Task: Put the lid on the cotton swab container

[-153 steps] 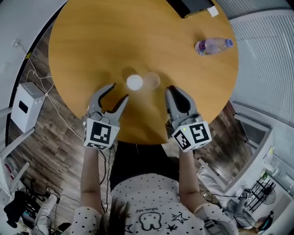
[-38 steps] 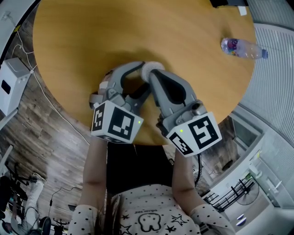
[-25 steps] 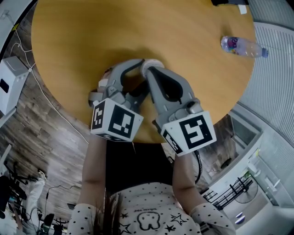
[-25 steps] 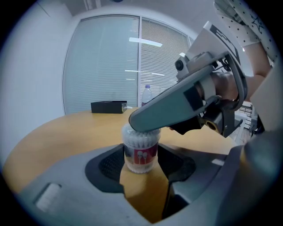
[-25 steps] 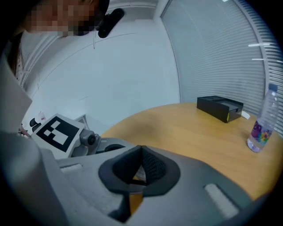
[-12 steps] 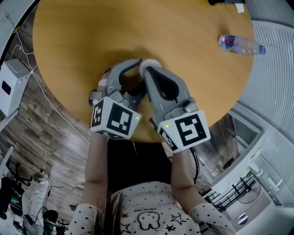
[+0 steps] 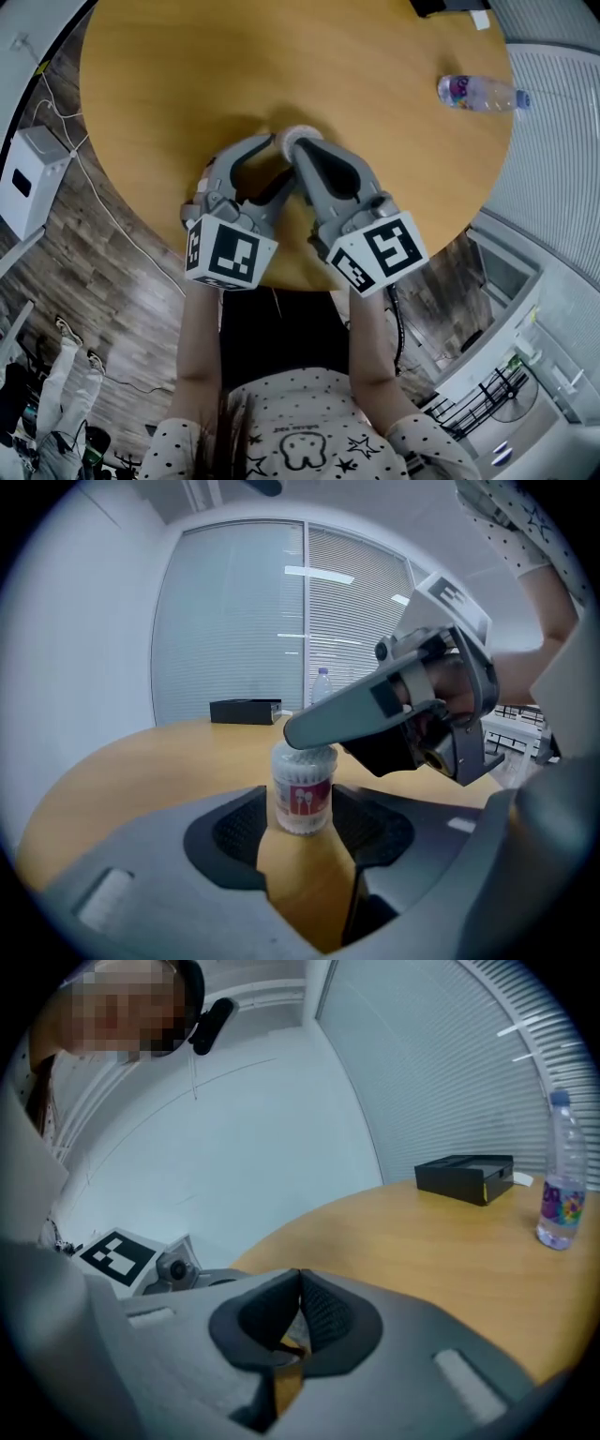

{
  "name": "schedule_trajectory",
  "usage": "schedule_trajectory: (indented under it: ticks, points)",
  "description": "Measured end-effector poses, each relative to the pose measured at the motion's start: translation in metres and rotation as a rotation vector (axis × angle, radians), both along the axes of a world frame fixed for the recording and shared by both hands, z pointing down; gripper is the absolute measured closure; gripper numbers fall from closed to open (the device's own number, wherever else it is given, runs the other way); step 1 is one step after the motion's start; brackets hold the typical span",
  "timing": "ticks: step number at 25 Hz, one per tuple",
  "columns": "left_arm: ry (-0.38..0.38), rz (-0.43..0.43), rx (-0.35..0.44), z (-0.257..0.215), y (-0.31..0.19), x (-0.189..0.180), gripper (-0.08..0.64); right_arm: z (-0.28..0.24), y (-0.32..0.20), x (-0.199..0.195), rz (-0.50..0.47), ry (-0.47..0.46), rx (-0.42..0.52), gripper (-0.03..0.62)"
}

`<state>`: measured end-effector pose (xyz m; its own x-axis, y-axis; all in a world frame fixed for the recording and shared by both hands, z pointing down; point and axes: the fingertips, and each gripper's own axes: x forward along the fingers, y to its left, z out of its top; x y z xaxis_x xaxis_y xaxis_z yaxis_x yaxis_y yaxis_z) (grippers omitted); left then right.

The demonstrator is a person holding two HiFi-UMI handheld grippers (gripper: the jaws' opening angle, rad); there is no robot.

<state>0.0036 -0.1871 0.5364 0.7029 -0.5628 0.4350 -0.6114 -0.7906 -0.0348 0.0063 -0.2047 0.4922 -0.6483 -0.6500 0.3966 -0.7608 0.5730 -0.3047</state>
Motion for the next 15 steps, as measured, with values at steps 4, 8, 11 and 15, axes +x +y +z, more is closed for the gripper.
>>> schedule_trajectory:
  ticks: [4, 8, 11, 15]
  points:
    - [-0.012, -0.024, 0.007, -0.006, 0.004, -0.010, 0.390, -0.017, -0.003, 0.000, 0.023, -0.055, 0.025, 0.589]
    - [-0.009, -0.063, 0.002, -0.014, 0.005, -0.023, 0.428, -0.027, -0.008, 0.003, 0.052, -0.061, 0.028, 0.588]
    - [0.019, -0.105, 0.010, -0.028, 0.005, -0.031, 0.471, -0.035, -0.008, 0.006, 0.071, -0.063, 0.032, 0.589]
    - [0.110, -0.163, 0.062, -0.063, -0.005, -0.044, 0.514, -0.057, -0.010, 0.009, 0.077, -0.060, 0.071, 0.588]
